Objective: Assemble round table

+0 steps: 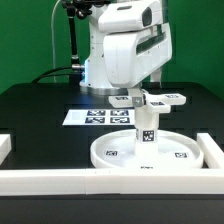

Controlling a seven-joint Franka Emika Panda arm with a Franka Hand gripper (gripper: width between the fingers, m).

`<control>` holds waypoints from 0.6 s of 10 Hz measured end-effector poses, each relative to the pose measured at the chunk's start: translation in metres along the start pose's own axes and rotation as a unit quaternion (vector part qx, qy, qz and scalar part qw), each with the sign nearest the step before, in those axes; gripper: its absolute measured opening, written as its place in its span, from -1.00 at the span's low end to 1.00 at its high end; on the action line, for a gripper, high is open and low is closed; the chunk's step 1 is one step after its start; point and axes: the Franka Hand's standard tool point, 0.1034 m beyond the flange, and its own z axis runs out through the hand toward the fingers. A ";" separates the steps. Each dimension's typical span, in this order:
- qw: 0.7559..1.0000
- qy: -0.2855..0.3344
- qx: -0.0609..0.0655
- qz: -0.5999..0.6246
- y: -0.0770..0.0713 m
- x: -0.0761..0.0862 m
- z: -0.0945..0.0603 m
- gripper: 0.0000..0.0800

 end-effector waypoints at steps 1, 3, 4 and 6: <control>1.000 0.000 0.001 0.006 0.001 0.001 -0.002 0.62; 1.000 0.000 0.002 0.009 0.001 0.000 0.000 0.62; 1.000 0.000 0.000 0.010 0.001 -0.002 0.002 0.62; 1.000 -0.001 0.002 0.011 -0.001 -0.004 0.005 0.32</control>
Offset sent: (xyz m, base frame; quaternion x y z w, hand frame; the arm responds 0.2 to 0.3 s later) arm -0.0044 0.0005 -0.0074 -0.0114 0.0164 -0.0113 0.9997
